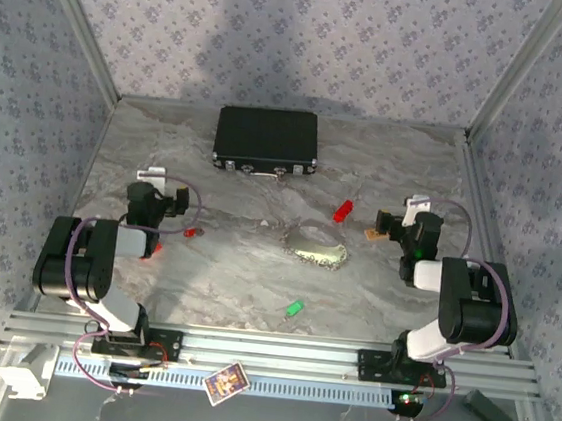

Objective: Put the keys on the keyring

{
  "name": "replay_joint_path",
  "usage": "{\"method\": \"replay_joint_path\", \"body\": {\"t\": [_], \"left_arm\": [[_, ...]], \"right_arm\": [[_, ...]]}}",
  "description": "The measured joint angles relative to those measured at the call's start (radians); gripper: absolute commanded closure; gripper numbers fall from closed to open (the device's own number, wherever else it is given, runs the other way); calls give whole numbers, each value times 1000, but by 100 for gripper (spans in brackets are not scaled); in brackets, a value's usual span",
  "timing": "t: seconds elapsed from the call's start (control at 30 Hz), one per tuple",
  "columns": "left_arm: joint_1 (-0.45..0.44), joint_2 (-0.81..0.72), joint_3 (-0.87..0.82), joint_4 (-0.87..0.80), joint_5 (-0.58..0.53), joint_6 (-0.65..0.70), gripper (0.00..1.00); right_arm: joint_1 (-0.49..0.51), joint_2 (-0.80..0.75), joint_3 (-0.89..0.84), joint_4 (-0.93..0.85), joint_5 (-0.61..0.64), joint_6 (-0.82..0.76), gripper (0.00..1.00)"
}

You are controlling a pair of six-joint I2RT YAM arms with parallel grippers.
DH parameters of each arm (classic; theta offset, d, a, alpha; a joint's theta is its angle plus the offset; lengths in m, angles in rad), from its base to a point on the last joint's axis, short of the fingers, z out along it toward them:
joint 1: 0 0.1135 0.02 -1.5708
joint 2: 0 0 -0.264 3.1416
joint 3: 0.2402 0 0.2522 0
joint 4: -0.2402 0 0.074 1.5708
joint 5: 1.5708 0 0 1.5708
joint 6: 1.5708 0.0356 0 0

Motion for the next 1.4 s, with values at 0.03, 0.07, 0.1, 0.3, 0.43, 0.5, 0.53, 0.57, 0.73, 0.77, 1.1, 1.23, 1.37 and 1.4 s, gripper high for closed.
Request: {"method": "replay_joint_path", "body": {"t": [0.03,0.07,0.1,0.3,0.43,0.5,0.53,0.57,0.73,0.77,1.1,1.23,1.37,1.4], "left_arm": [[0,0,0,0,0,0,0],[0,0,0,0,0,0,0],[0,0,0,0,0,0,0],[0,0,0,0,0,0,0],[0,0,0,0,0,0,0],[0,0,0,0,0,0,0],[0,0,0,0,0,0,0],[0,0,0,0,0,0,0],[0,0,0,0,0,0,0],[0,0,0,0,0,0,0],[0,0,0,0,0,0,0],[0,-14,1,-22,0,0,0],[0,-144,22,-164,-11,-11,0],[0,-179,34,-189,-18,-18,0]], "right_arm": [[0,0,0,0,0,0,1],[0,0,0,0,0,0,1],[0,0,0,0,0,0,1],[0,0,0,0,0,0,1],[0,0,0,0,0,0,1],[0,0,0,0,0,0,1],[0,0,0,0,0,0,1],[0,0,0,0,0,0,1],[0,0,0,0,0,0,1],[0,0,0,0,0,0,1],[-2,0,0,0,0,0,1],[-2,-43,4,-63,1,0,1],[8,-217,53,-240,12,2,1],[11,-256,66,-266,13,6,1]]}}
